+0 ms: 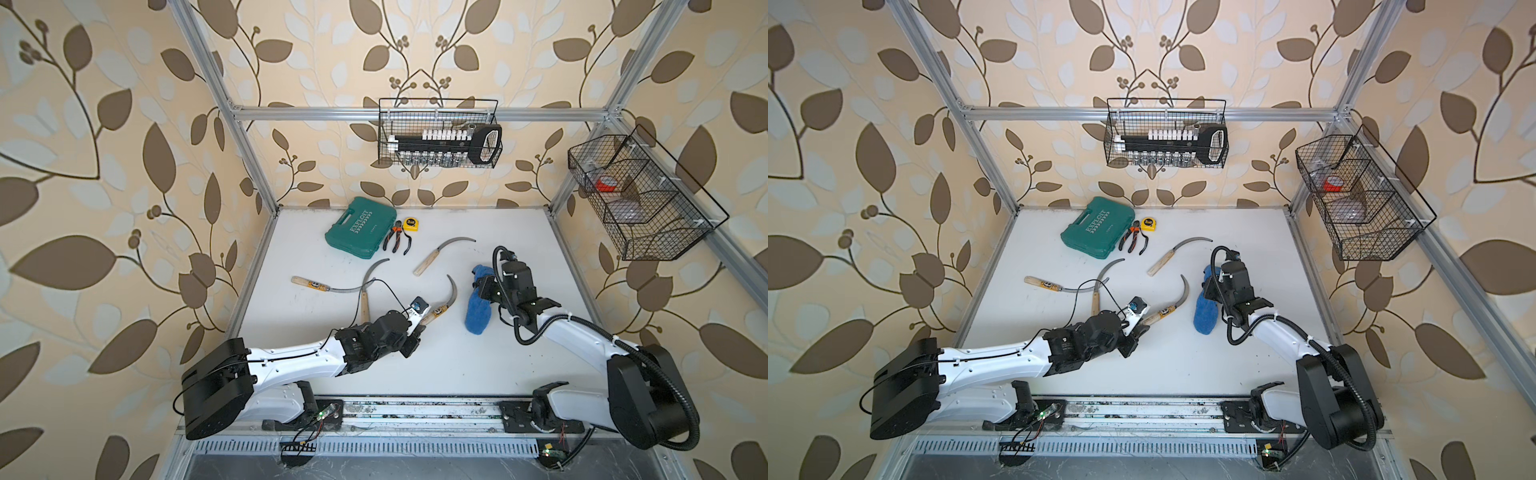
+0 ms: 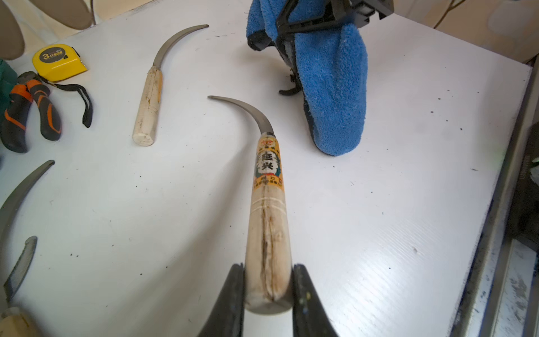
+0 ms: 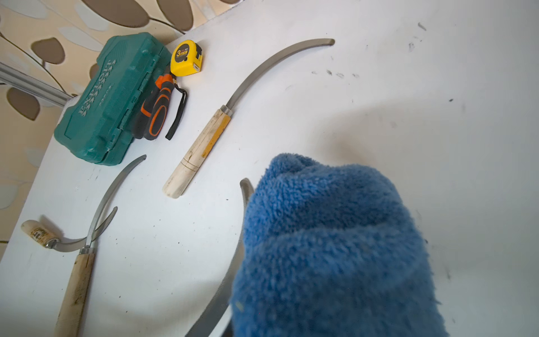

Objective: Wipe small sickles with rags
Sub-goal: Wipe the small sickle.

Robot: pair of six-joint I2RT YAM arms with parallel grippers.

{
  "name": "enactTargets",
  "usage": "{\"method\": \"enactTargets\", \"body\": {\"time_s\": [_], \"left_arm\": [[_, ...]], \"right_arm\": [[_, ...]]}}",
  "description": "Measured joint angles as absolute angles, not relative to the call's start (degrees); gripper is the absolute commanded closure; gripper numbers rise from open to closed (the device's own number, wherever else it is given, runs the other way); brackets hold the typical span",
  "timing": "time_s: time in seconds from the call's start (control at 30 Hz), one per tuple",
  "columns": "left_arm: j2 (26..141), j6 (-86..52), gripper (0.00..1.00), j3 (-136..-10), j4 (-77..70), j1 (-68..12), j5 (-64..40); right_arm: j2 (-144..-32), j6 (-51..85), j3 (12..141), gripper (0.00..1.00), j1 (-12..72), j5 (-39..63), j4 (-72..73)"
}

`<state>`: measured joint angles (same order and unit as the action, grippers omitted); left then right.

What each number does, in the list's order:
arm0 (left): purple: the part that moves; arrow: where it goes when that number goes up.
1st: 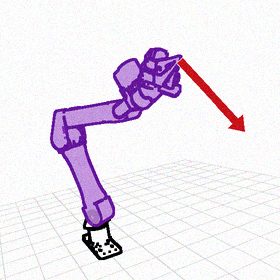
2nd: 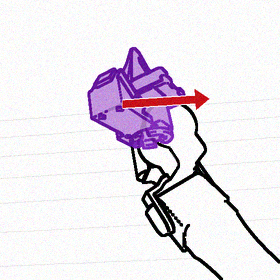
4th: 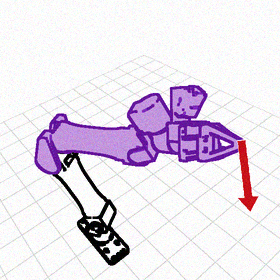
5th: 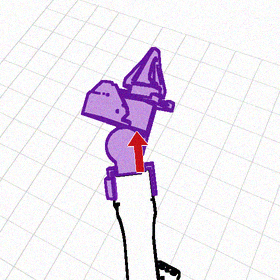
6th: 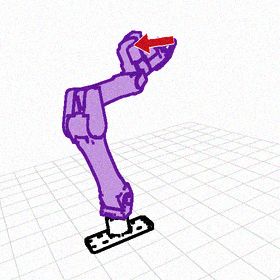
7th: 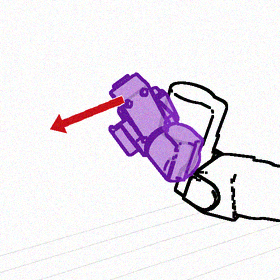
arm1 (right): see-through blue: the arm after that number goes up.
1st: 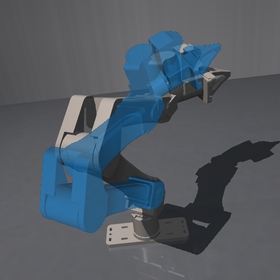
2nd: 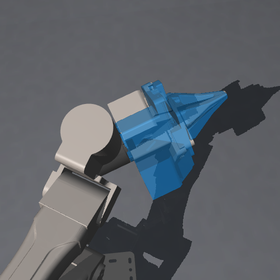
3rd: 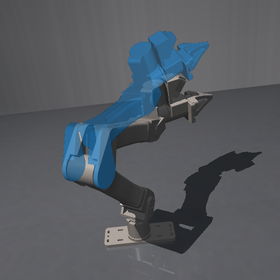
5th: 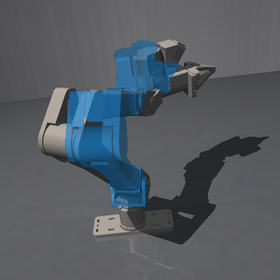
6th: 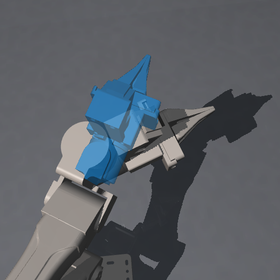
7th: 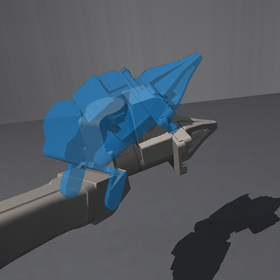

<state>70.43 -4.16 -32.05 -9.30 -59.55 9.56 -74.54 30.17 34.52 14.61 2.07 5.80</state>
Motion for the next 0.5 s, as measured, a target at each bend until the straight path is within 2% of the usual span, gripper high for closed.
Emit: {"method": "enactTargets", "body": {"time_s": [0.17,0.33,0.5], "left_arm": [[71.24,-4.93,1.00,-31.66,-9.39,-59.55,9.80],[71.02,-4.97,1.00,-30.63,-9.69,-59.55,9.52],[70.98,-5.02,1.00,-30.57,-9.85,-59.55,9.56]], "right_arm": [[-77.41,28.14,37.60,1.00,16.62,1.54,4.80],[-92.23,25.76,50.11,1.00,16.69,-2.20,1.80],[-101.38,24.14,55.02,1.00,18.59,-3.01,-2.17]]}}
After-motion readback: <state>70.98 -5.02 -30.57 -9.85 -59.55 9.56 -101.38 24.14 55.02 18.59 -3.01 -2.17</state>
